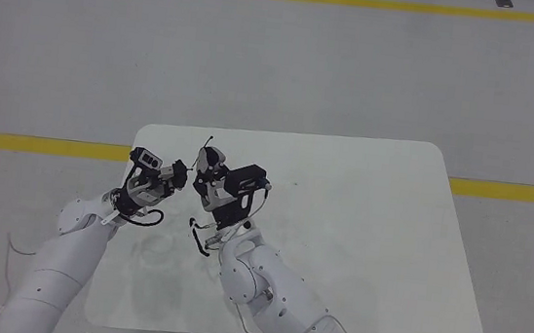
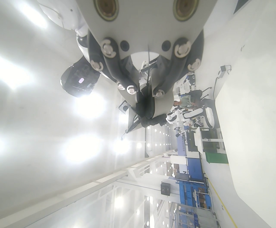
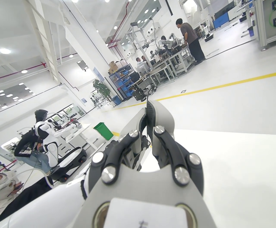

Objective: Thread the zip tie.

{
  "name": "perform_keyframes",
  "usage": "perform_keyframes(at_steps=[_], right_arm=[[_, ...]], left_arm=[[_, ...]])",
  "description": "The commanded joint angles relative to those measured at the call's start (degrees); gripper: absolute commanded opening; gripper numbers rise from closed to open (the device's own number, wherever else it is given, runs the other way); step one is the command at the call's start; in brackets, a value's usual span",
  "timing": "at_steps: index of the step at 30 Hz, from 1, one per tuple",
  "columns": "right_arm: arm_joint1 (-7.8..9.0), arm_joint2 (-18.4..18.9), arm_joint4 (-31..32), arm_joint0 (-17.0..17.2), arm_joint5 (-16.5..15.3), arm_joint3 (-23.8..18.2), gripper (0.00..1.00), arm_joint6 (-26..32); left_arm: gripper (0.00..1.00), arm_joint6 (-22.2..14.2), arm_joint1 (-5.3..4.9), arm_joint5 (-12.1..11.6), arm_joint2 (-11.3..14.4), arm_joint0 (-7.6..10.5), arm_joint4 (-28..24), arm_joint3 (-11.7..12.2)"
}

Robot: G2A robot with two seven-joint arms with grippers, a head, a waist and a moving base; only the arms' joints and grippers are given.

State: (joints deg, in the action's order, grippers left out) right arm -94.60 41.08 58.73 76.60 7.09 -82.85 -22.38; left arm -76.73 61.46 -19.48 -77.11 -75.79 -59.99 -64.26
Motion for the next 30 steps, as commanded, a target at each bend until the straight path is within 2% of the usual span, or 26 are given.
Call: perform_keyframes(at_steps=[1, 30], right_arm=[[-0.12, 0.0, 0.2, 0.0, 0.3, 0.2, 0.0, -0.1], [-1.0, 1.1, 2.3, 1.1, 0.0, 0.4, 0.0, 0.6]], left_arm=[[0.0, 0.0, 0.0, 0.0, 0.0, 0.0, 0.0, 0.0], [0.0, 0.0, 0.0, 0.0, 0.0, 0.0, 0.0, 0.0]])
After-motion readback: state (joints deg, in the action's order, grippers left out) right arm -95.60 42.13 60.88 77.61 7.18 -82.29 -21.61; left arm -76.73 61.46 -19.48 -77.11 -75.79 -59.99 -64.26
